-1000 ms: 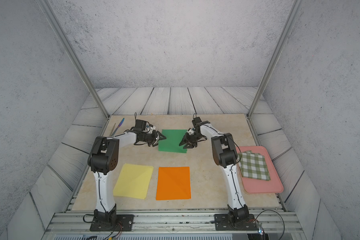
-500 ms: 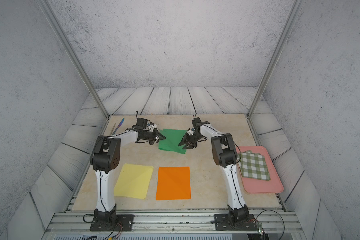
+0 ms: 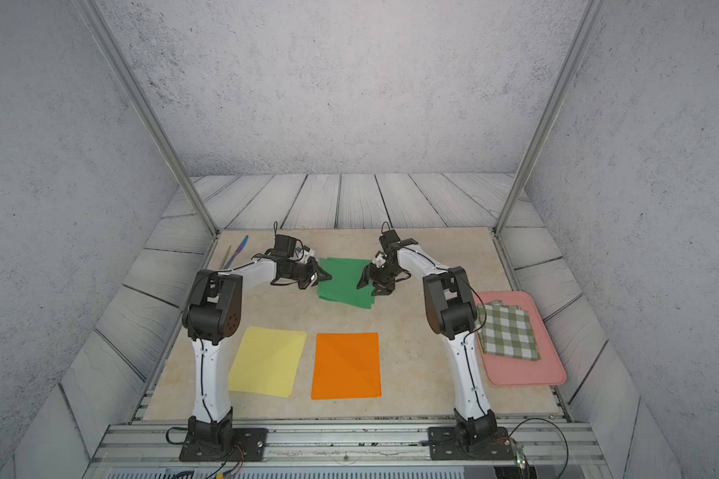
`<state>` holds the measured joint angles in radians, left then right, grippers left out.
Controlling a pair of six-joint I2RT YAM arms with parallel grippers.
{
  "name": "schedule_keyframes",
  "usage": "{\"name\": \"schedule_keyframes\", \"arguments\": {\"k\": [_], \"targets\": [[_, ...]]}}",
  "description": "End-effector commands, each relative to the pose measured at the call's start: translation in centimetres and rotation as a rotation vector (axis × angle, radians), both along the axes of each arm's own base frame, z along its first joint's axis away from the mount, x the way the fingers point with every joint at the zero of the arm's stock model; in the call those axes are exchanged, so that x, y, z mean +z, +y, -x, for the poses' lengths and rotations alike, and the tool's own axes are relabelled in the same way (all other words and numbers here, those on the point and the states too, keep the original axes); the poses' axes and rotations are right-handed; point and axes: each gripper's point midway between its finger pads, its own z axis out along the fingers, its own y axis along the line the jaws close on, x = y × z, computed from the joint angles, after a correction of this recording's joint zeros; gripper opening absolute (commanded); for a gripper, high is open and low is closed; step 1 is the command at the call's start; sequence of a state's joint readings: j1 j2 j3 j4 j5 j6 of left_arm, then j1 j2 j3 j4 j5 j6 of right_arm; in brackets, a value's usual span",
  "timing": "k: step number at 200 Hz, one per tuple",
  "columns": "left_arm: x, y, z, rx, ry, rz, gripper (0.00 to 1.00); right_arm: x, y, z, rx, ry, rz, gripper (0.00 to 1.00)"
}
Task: Sort the scattered colored papers by color
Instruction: Pick up the colored paper from the center of the board.
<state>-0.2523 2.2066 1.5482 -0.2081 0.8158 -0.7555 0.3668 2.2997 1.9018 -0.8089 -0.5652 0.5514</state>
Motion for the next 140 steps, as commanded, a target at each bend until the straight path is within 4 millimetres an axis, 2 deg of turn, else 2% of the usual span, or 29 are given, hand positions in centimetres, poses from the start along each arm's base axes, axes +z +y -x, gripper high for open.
{"name": "schedule_keyframes", "arguments": {"k": [1,29,68,100,140], "targets": [[3.9,-0.5,0.0,-0.034,-0.087,0.003,0.0,8.5,-1.5,-1.0,-0.047,-0.201,0.023,0.65],[6.6,-1.0,0.7,-0.06,-0.133,0.005,0.0,12.9,-2.6,0.2,-0.082,-0.286,0.023,0.66],[10.9,-2.9,2.7,-0.092,-0.196,0.009,0.0,17.5,-4.1,2.9,-0.095,-0.373,0.016,0.68],[14.2,-6.5,5.1,-0.131,-0.249,0.006,0.0,20.8,-5.4,5.6,-0.085,-0.435,0.013,0.68],[17.4,-13.1,9.3,-0.195,-0.277,0.036,0.0,26.0,-7.8,10.8,-0.092,-0.534,0.007,0.7]]}}
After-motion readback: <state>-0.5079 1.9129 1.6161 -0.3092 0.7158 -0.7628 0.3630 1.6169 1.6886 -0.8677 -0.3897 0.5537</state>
